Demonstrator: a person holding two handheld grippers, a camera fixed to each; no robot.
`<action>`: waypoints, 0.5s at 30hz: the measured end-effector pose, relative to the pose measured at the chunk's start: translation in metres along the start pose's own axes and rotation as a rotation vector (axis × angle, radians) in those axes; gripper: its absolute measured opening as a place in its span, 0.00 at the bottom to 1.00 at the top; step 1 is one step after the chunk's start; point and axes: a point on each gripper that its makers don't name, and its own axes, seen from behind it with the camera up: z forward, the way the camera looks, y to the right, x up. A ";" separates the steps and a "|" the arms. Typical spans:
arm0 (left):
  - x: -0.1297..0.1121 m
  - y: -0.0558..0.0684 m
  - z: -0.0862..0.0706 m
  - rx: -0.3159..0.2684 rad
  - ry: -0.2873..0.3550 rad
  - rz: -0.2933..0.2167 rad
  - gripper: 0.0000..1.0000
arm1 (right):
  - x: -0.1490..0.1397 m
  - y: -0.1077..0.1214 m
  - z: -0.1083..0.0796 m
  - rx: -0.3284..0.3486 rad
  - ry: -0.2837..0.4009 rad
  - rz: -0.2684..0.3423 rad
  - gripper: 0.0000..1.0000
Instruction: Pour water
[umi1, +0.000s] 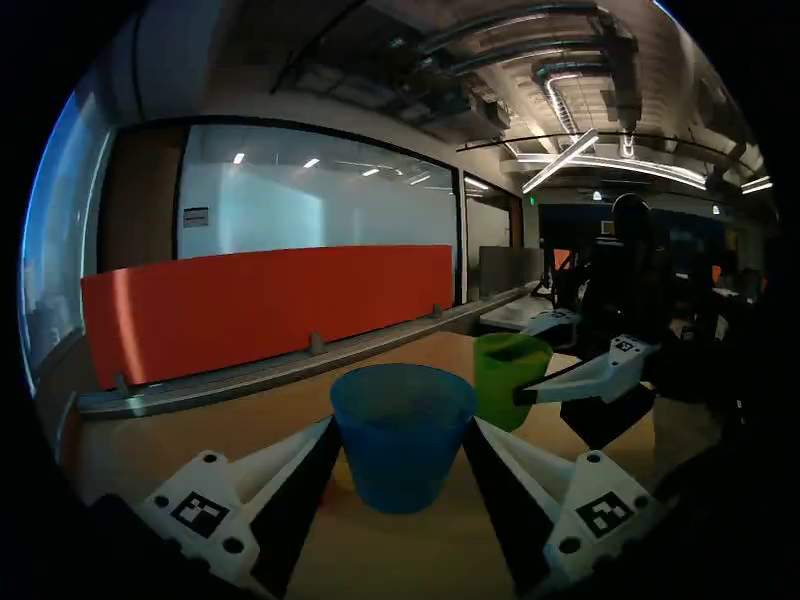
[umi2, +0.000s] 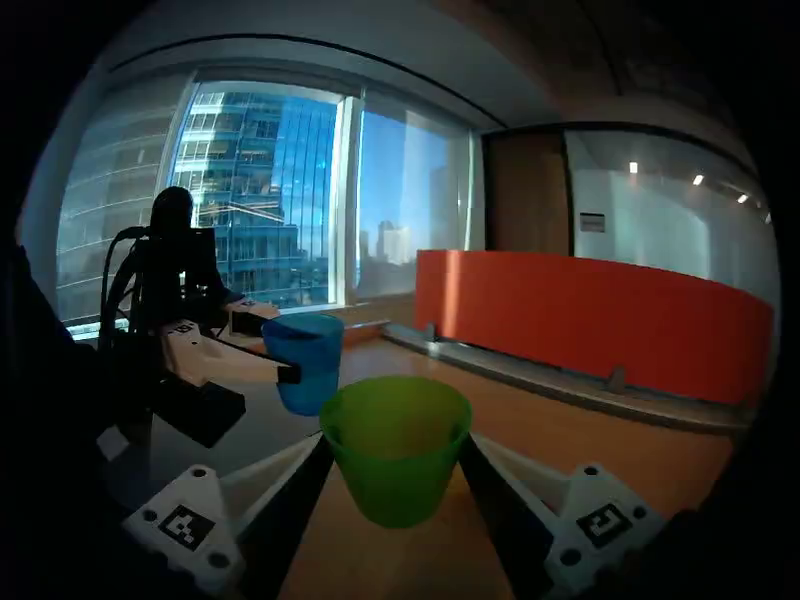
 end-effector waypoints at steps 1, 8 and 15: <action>0.000 0.000 0.000 0.001 0.000 0.006 0.84 | 0.000 0.000 0.000 0.001 0.000 -0.001 0.89; 0.004 -0.004 0.001 0.021 0.003 0.057 0.84 | 0.002 -0.002 0.002 0.013 0.006 -0.011 0.89; 0.007 -0.009 0.003 0.045 -0.004 0.123 0.84 | -0.004 -0.003 0.007 0.022 0.003 -0.018 0.88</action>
